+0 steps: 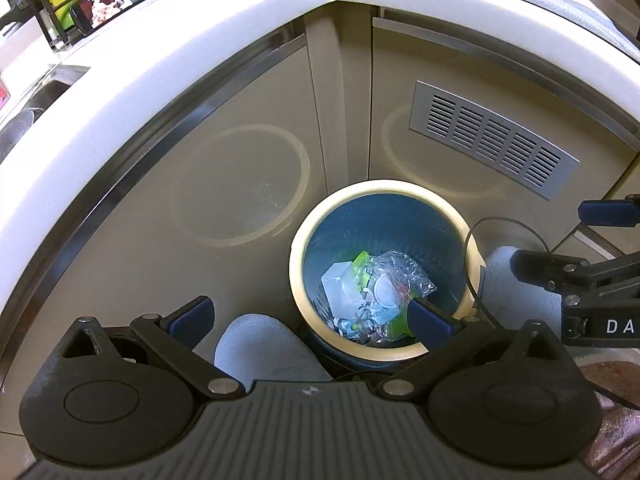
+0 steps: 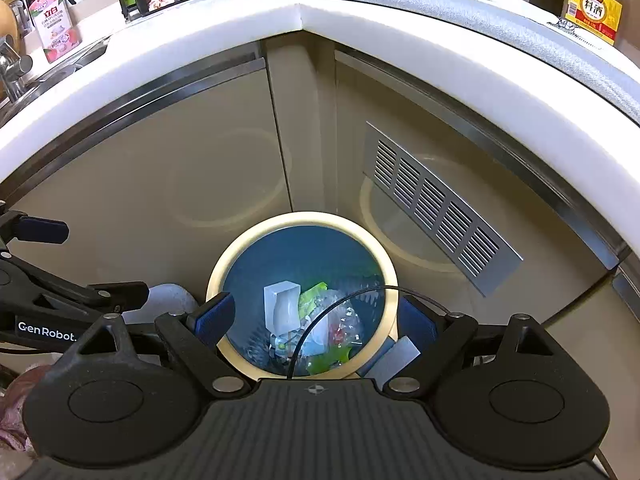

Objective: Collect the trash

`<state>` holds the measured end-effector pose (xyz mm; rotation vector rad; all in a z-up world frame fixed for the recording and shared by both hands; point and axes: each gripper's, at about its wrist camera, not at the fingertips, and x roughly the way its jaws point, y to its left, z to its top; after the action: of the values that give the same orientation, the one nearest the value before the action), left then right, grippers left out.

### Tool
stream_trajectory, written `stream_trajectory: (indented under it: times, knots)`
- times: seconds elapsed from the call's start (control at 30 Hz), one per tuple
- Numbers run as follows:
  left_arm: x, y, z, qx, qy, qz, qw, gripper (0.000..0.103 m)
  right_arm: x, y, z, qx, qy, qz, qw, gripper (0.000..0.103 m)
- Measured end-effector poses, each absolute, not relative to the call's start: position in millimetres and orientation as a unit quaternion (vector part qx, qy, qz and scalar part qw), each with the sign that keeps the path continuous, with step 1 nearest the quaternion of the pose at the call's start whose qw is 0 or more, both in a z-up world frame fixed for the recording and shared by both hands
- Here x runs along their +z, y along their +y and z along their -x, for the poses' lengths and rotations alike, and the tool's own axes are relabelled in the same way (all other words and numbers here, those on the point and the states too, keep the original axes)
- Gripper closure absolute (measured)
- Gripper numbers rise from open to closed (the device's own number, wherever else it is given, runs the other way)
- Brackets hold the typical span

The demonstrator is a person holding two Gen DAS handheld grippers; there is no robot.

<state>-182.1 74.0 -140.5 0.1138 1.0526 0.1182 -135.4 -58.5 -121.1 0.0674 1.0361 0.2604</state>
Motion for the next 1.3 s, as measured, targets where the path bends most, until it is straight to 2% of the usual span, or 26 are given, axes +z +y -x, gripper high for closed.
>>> stream_trajectory:
  times: [0.87, 1.1, 1.3]
  knots:
    - [-129, 71, 187, 0.066, 0.466, -0.088, 0.878, 0.0, -123, -57, 133, 0.125, 0.492, -0.024, 0.861, 0.012]
    - [-126, 77, 183, 0.075, 0.468, -0.085, 0.877, 0.0, -105, -69, 127, 0.141, 0.45, -0.03, 0.881, 0.011]
    - [-110, 89, 174, 0.071, 0.473, -0.047, 0.877, 0.0, -65, -102, 107, 0.137, 0.379, -0.08, 0.912, 0.007]
